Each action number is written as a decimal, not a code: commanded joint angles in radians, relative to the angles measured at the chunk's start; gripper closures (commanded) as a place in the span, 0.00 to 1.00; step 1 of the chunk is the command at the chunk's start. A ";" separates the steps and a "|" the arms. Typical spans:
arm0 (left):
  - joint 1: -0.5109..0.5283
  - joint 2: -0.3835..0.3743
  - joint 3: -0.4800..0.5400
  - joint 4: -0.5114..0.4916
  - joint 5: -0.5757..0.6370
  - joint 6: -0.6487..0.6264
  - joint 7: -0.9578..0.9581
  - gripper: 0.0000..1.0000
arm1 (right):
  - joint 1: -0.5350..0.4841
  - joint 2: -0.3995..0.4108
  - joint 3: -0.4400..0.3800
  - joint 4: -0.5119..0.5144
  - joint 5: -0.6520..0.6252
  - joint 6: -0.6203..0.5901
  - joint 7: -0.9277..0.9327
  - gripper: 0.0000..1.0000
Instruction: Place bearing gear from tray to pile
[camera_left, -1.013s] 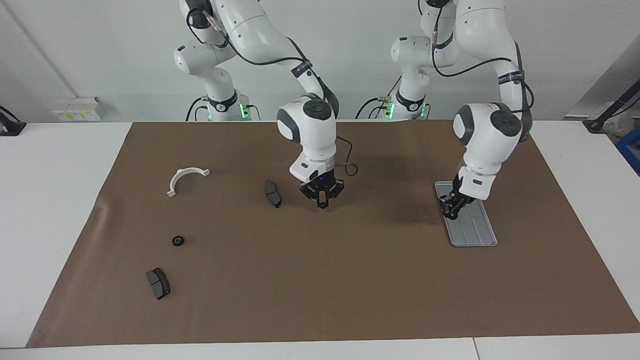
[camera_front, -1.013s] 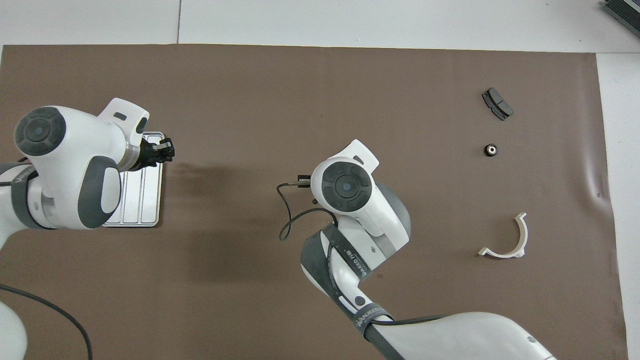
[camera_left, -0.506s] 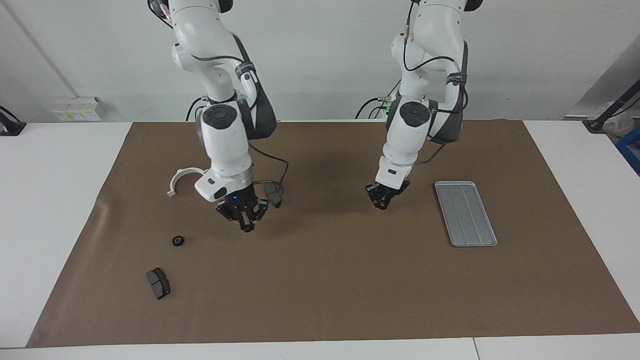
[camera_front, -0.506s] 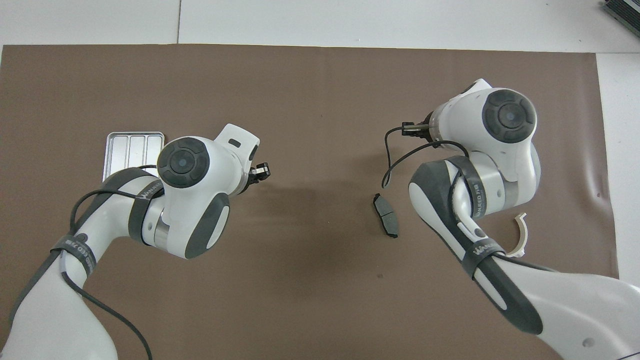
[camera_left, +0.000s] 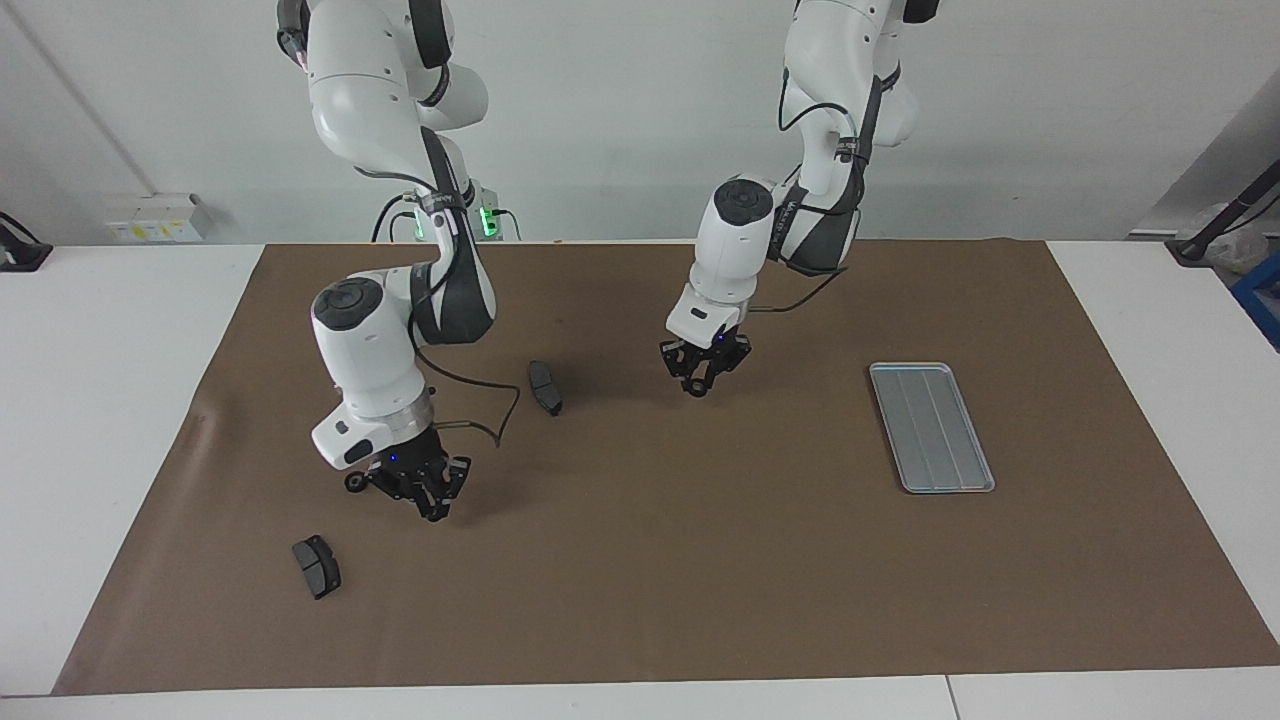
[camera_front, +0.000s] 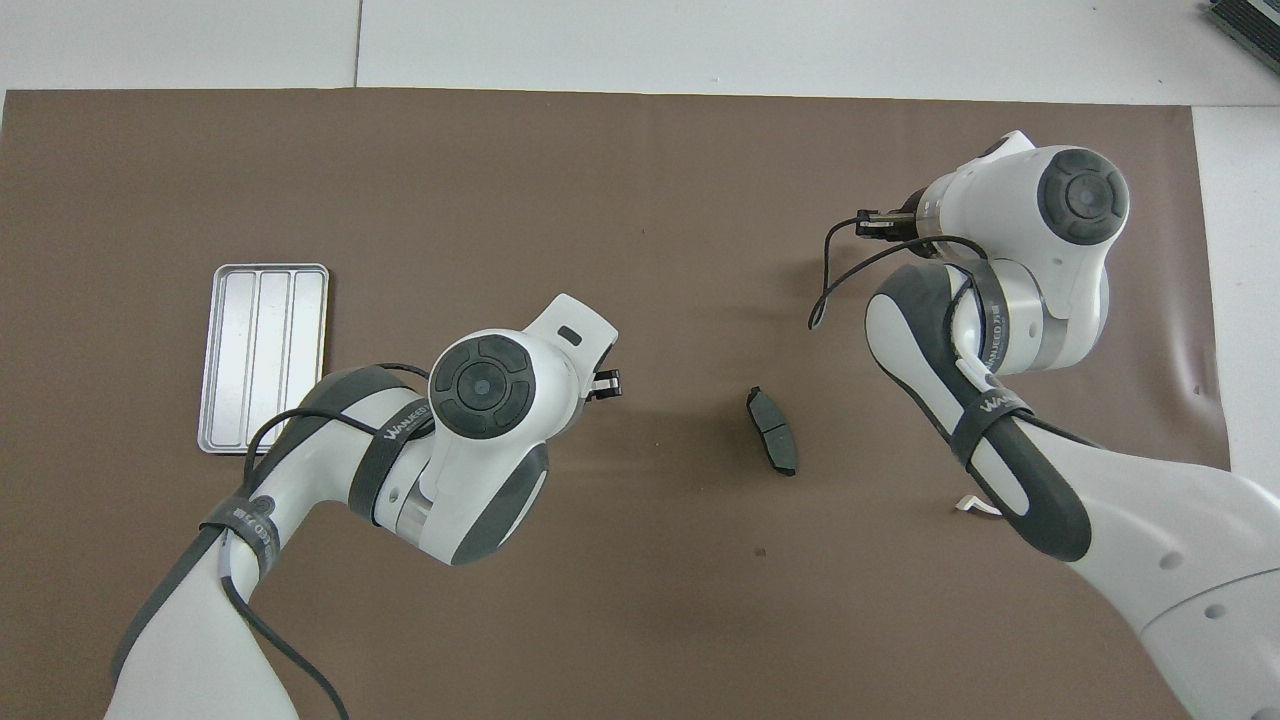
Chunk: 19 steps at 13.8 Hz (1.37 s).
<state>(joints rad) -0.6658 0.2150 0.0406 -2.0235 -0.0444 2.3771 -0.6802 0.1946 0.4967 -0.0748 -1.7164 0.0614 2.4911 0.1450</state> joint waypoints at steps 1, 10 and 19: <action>-0.015 0.012 0.019 0.012 -0.003 0.022 0.002 0.00 | -0.021 0.045 0.017 0.023 0.024 0.031 -0.039 1.00; 0.300 -0.031 0.027 0.270 -0.002 -0.312 0.225 0.00 | 0.037 -0.033 0.014 0.011 0.011 -0.062 -0.019 0.00; 0.577 -0.068 0.028 0.555 0.006 -0.795 0.700 0.00 | 0.425 -0.078 0.018 0.038 -0.043 -0.193 0.483 0.00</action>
<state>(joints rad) -0.1033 0.1395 0.0816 -1.5708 -0.0445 1.7060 0.0018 0.5617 0.4035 -0.0562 -1.6824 0.0382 2.2986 0.5353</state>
